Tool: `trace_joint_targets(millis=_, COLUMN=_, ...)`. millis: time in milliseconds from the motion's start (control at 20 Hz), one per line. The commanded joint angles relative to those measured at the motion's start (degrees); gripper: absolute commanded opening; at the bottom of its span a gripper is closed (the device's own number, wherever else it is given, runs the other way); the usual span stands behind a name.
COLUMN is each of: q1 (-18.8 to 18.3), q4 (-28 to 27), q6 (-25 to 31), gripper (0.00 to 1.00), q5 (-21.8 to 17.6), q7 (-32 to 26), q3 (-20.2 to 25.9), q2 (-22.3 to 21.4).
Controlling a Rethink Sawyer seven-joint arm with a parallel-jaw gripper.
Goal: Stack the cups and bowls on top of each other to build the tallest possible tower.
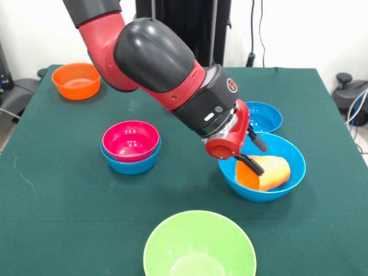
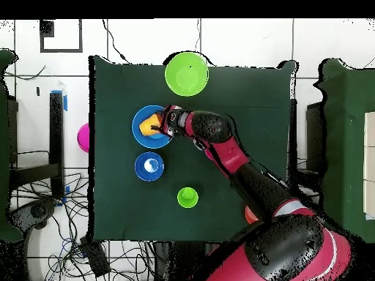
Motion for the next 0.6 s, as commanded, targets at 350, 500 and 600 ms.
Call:
trace_joint_targets(millis=350, q1=0.26, q4=3.57, q6=-6.19, gripper=1.00, q5=-2.83, q7=-0.32, q3=2.11, q2=1.94)
trace_joint_targets(millis=500, q1=0.23, q4=3.24, q6=-6.04, gripper=1.00, q5=-3.22, q7=-0.68, q3=1.71, q2=1.77)
trace_joint_targets(millis=600, q1=0.28, q4=3.72, q6=-6.16, gripper=1.00, q5=-3.37, q7=0.01, q3=1.09, q2=0.64)
